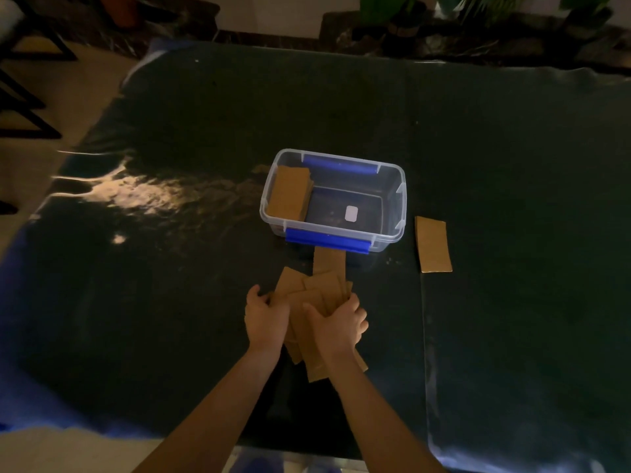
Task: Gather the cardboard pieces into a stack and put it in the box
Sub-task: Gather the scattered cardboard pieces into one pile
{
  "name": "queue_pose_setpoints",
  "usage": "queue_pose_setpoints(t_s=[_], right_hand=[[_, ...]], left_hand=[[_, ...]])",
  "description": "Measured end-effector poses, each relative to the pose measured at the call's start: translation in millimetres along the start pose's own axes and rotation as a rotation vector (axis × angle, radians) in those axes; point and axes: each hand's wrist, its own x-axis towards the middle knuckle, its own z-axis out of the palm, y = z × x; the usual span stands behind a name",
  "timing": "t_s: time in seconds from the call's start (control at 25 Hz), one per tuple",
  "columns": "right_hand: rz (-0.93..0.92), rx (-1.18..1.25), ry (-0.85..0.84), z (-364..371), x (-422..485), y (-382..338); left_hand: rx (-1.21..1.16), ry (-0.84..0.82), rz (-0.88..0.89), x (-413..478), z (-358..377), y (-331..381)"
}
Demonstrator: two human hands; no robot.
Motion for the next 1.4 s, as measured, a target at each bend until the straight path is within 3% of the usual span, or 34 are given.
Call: queue_pose_setpoints(t_s=[0.2, 0.36, 0.52, 0.64, 0.88, 1.08, 1.4], right_hand=[[-0.091, 0.090, -0.079, -7, 5, 4], [-0.297, -0.249, 0.012, -25, 3, 19], [-0.221, -0.278, 0.031, -45, -10, 45], [-0.163, -0.249, -0.057, -36, -38, 55], [-0.170, -0.106, -0.142, -15, -68, 54], [-0.063, 0.154, -0.264, -29, -55, 54], [-0.013, 0.089, -0.379, -68, -49, 86]], left_hand=[[0.284, -0.164, 0.205, 5, -2, -5], [0.361, -0.217, 0.363, 0, -2, -4], [0.382, -0.115, 0.275, -7, -11, -10], [0.313, -0.113, 0.150, -21, -14, -15], [0.401, -0.173, 0.299, -43, -11, -23], [0.355, -0.191, 0.183, -14, -17, -14], [0.370, -0.152, 0.164, 8, -20, -17]])
